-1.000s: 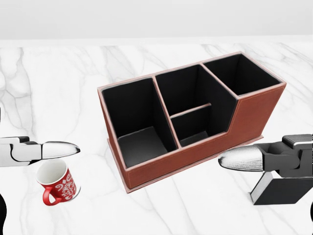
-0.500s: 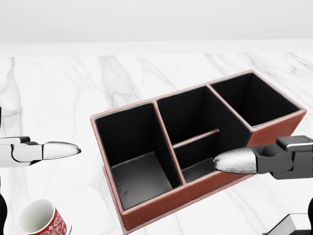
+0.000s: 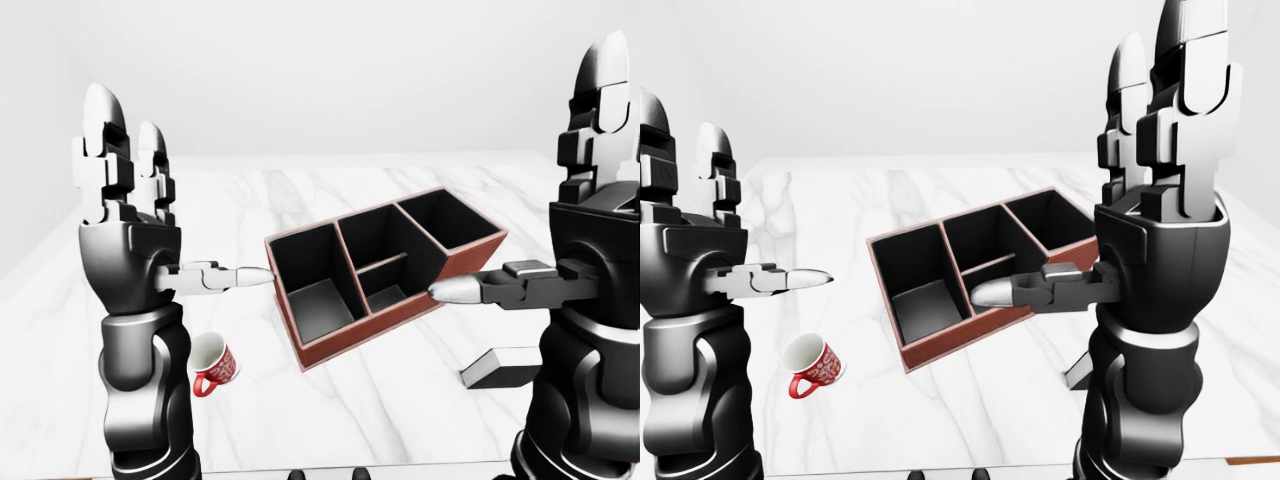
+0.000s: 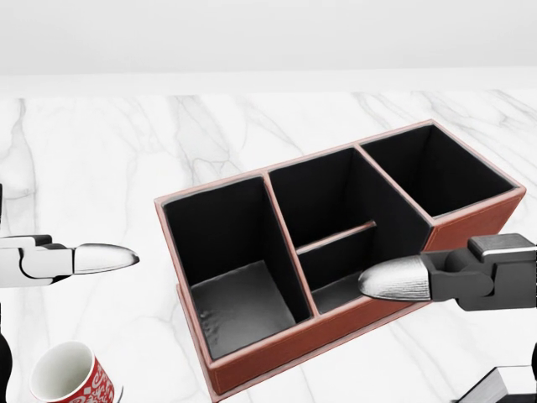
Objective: Pick up the book and place it in the back compartment of the caddy.
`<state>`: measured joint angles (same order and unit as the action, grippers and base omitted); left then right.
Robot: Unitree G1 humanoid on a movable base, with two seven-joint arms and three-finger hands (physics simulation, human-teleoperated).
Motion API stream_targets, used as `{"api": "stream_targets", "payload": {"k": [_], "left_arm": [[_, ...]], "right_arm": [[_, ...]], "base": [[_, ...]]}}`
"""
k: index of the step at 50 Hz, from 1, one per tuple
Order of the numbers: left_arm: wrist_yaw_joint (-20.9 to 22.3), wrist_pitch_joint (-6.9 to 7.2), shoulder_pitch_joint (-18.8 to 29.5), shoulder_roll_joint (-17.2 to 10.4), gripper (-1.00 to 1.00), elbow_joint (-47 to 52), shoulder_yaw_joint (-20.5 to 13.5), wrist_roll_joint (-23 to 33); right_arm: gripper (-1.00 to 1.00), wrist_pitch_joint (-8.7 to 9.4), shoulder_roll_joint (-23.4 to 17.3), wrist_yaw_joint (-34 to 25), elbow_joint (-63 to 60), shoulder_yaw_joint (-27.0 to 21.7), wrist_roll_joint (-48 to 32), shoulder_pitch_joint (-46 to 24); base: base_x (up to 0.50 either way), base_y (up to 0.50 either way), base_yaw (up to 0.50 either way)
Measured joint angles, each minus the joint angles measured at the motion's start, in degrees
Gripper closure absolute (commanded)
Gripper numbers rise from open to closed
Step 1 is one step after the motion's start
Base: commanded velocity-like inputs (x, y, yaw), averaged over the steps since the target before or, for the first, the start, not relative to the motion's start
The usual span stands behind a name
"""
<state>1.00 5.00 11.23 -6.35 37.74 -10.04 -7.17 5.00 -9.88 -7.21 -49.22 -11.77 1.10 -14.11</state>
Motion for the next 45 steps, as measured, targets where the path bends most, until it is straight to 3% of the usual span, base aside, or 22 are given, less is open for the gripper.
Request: {"api": "stream_targets", "payload": {"k": [26, 45], "left_arm": [[-0.11, 0.0, 0.21, -0.12, -1.0, 0.17, -0.11, -0.12], [-0.02, 0.0, 0.26, -0.18, -1.0, 0.27, -0.15, -0.1]], "right_arm": [[-1.0, 0.0, -5.44, -8.38, -5.52, 1.73, -13.4, -5.07], [-1.0, 0.0, -12.02, -22.24, -8.38, 5.4, -29.46, -6.44]], "base": [[0.0, 0.0, 0.0], [0.0, 0.0, 0.0]]}}
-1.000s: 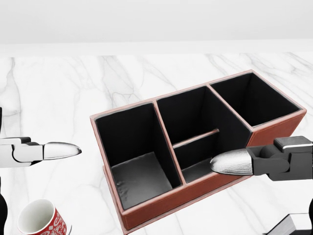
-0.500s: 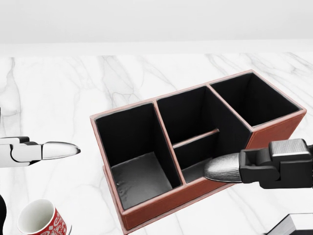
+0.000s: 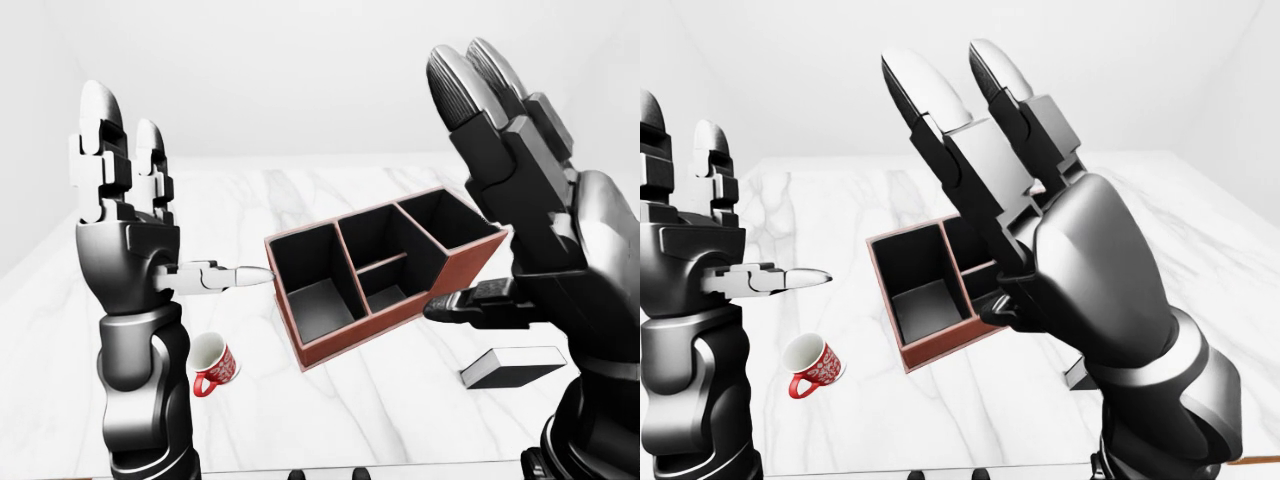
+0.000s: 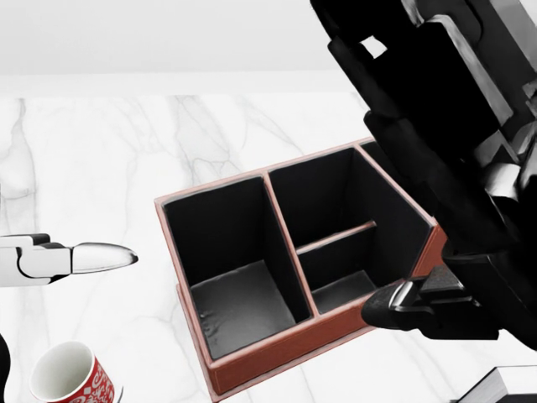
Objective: Pick up the book and place it in the back compartment of the caddy.
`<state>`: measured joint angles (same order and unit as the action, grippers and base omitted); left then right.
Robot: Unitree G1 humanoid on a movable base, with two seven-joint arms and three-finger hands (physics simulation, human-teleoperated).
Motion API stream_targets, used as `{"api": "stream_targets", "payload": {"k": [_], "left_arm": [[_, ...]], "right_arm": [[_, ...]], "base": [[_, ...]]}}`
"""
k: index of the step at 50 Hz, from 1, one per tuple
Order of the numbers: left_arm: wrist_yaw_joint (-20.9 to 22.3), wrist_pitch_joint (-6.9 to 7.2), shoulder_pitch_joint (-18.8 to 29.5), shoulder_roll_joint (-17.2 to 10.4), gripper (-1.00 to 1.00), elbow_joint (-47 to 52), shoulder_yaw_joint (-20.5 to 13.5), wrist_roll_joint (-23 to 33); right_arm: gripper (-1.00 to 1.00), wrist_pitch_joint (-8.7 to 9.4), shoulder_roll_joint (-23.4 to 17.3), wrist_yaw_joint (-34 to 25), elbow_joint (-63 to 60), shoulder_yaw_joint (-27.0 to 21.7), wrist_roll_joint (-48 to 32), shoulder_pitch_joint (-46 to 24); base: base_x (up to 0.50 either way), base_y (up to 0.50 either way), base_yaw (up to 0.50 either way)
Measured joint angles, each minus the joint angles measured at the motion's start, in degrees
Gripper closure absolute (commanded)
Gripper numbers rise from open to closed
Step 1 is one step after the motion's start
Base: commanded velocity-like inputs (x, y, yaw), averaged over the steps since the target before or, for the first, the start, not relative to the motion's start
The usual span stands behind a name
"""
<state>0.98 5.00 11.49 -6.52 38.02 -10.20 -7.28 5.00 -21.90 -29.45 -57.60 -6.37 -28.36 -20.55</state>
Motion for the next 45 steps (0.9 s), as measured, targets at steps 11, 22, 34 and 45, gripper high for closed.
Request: {"api": "stream_targets", "payload": {"k": [11, 22, 34, 45], "left_arm": [[0.13, 0.0, -0.33, 0.15, -1.0, -0.24, 0.3, 0.34], [0.43, 0.0, -0.66, 0.34, -1.0, -0.49, 0.65, 0.89], [0.69, 0.0, -1.05, 0.62, -1.0, -0.81, 1.01, 1.42], [0.92, 0.0, -1.32, 0.77, -1.0, -0.97, 1.15, 1.77]], "right_arm": [[-1.0, 0.0, -3.36, -10.55, -0.15, 1.45, -14.92, -0.35], [-1.0, 0.0, -0.82, -10.55, 0.51, -0.61, -33.77, -1.55], [-1.0, 0.0, 3.7, -10.55, 1.07, -4.65, -45.25, -3.85], [-1.0, 0.0, 4.17, -10.55, 0.57, -7.43, -49.23, -4.79]], "base": [[0.0, 0.0, 0.0], [0.0, 0.0, 0.0], [0.0, 0.0, 0.0], [0.0, 0.0, 0.0]]}}
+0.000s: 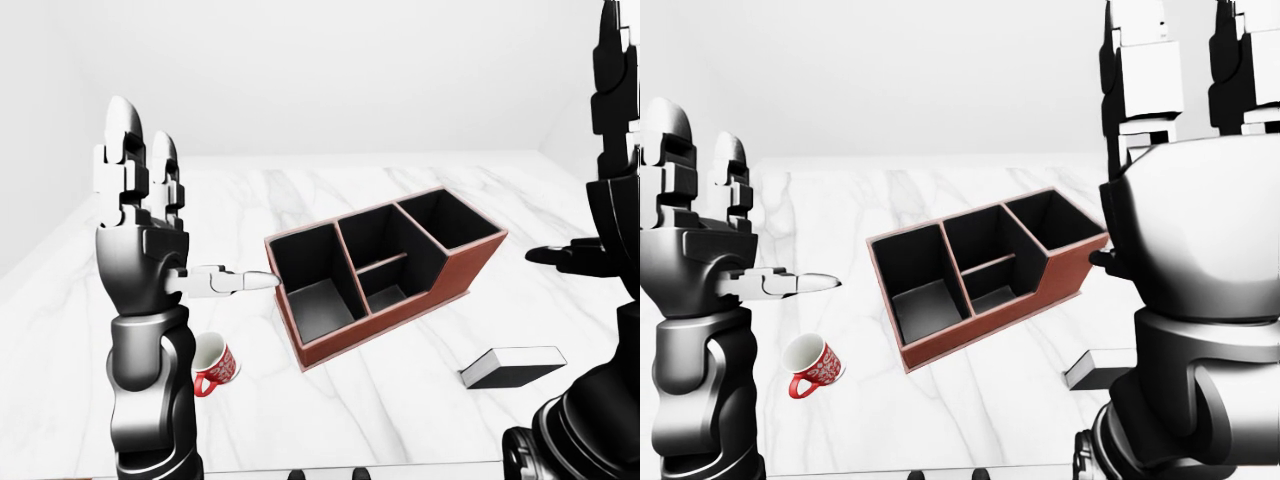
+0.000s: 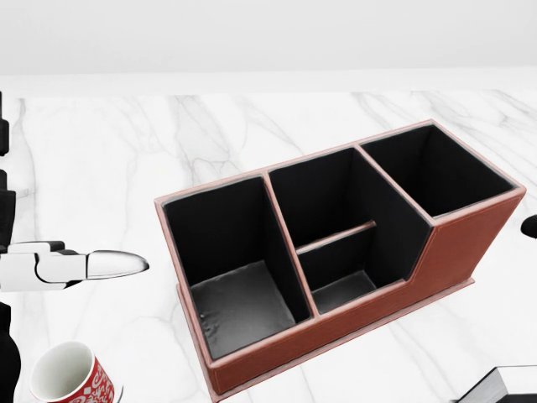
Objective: Pick up the book and place it in the back compartment of the caddy.
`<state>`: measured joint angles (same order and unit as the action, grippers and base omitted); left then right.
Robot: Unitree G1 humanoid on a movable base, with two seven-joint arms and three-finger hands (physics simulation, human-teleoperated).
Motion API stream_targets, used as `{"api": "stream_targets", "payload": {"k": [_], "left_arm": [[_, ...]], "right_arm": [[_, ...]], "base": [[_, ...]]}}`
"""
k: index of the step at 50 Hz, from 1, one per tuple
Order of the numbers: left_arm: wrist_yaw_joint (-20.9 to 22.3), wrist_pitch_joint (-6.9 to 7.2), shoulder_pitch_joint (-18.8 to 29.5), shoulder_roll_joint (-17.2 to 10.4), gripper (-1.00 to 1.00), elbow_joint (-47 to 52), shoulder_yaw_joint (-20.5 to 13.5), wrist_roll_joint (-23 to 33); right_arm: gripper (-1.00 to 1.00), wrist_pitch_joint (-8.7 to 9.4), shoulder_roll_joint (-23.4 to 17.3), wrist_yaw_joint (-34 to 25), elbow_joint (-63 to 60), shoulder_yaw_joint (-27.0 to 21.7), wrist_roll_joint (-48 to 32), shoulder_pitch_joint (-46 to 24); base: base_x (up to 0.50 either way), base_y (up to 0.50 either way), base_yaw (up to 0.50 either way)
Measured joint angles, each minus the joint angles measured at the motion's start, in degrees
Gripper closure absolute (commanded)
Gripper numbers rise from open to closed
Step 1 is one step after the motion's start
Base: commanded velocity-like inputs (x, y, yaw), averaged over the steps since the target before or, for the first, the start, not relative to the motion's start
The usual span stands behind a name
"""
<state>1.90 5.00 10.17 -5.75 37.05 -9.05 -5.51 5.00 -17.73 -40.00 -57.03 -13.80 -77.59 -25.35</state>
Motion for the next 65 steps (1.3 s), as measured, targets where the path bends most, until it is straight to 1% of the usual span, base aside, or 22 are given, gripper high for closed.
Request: {"api": "stream_targets", "payload": {"k": [15, 29, 42, 56, 65], "left_arm": [[0.13, 0.0, 0.07, -0.01, -1.0, -0.37, -0.1, 0.11], [0.12, 0.0, 0.16, -0.02, -1.0, -0.76, -0.04, 0.18], [0.14, 0.0, 0.08, 0.01, -1.0, -0.47, 0.04, 0.27], [0.22, 0.0, 0.08, 0.02, -1.0, 0.04, 0.01, 0.32], [0.23, 0.0, 0.16, 0.0, -1.0, 0.3, -0.02, 0.31]], "right_arm": [[-1.0, 0.0, -1.19, 0.0, -1.16, -2.48, -1.0, 0.34], [-1.0, 0.0, -0.87, 0.0, -1.92, -3.84, 1.69, 3.98], [-1.0, 0.0, 0.28, 0.0, -1.3, -4.8, 6.33, 8.5], [-1.0, 0.0, 3.15, 0.0, 2.29, -4.84, 12.9, 15.01], [-1.0, 0.0, 4.23, 0.0, 4.39, -4.88, 15.42, 17.66]], "base": [[0.0, 0.0, 0.0], [0.0, 0.0, 0.0], [0.0, 0.0, 0.0], [0.0, 0.0, 0.0], [0.0, 0.0, 0.0]]}}
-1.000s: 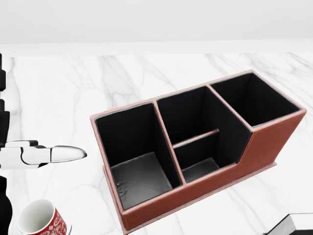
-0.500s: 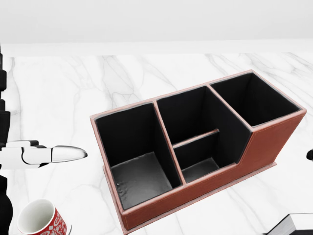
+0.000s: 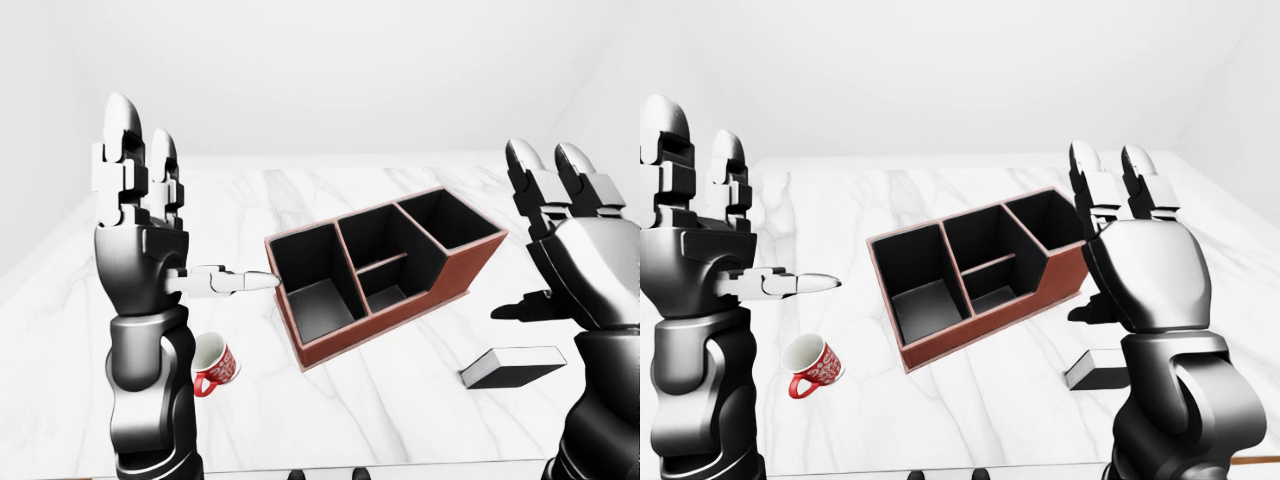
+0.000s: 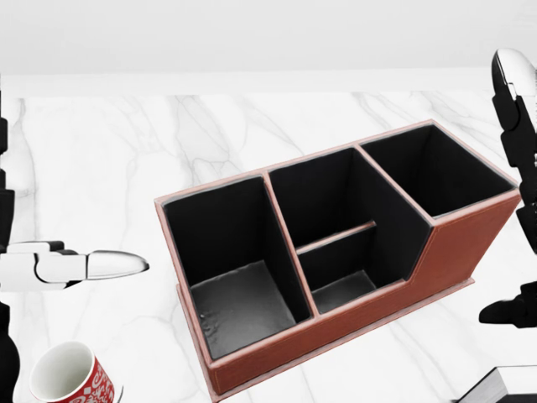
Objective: Pick up the book and place it in the back compartment of the caddy.
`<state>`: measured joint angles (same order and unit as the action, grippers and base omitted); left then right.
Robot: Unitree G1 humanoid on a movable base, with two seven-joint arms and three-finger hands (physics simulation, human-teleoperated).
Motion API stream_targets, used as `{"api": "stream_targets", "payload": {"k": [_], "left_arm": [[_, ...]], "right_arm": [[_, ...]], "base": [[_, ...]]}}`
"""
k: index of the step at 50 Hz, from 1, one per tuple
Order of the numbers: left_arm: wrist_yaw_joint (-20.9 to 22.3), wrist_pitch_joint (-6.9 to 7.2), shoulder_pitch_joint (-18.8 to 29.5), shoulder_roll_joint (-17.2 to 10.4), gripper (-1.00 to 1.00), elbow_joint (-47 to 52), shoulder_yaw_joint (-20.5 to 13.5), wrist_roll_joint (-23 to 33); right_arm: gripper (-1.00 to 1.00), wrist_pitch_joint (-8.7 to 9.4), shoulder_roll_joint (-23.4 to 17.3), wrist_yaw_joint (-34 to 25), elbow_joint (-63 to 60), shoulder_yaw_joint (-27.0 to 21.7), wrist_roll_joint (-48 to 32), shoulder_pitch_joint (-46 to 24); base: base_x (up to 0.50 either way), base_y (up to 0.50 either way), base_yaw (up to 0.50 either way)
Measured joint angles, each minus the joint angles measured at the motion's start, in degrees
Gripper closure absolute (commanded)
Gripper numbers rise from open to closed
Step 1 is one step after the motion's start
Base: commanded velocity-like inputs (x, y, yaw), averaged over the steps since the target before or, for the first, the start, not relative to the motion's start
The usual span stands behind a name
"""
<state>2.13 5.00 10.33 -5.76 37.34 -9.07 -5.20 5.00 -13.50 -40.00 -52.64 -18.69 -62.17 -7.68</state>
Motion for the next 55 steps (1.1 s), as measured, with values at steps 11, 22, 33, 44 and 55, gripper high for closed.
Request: {"api": "stream_targets", "payload": {"k": [11, 22, 33, 44, 55], "left_arm": [[-0.01, 0.0, 0.03, -0.01, -1.0, 0.11, -0.02, -0.01], [0.0, 0.0, 0.05, -0.01, -1.0, 0.15, -0.02, -0.02], [0.0, 0.0, 0.05, -0.01, -1.0, 0.16, -0.02, -0.01], [0.0, 0.0, 0.05, -0.01, -1.0, 0.17, -0.02, -0.02], [0.01, 0.0, 0.05, -0.02, -1.0, 0.17, -0.02, -0.01]], "right_arm": [[-1.0, 0.0, 0.73, 0.0, 1.7, -0.22, 1.67, 2.11], [-1.0, 0.0, 1.31, 0.0, 3.11, -0.83, 2.64, 4.05], [-1.0, 0.0, 1.97, 0.0, 4.52, -1.46, 3.53, 5.87], [-1.0, 0.0, 2.38, 0.0, 5.41, -2.14, 4.13, 7.24], [-1.0, 0.0, 2.91, 0.0, 6.38, -2.89, 4.62, 8.76]], "base": [[0.0, 0.0, 0.0], [0.0, 0.0, 0.0], [0.0, 0.0, 0.0], [0.0, 0.0, 0.0], [0.0, 0.0, 0.0]]}}
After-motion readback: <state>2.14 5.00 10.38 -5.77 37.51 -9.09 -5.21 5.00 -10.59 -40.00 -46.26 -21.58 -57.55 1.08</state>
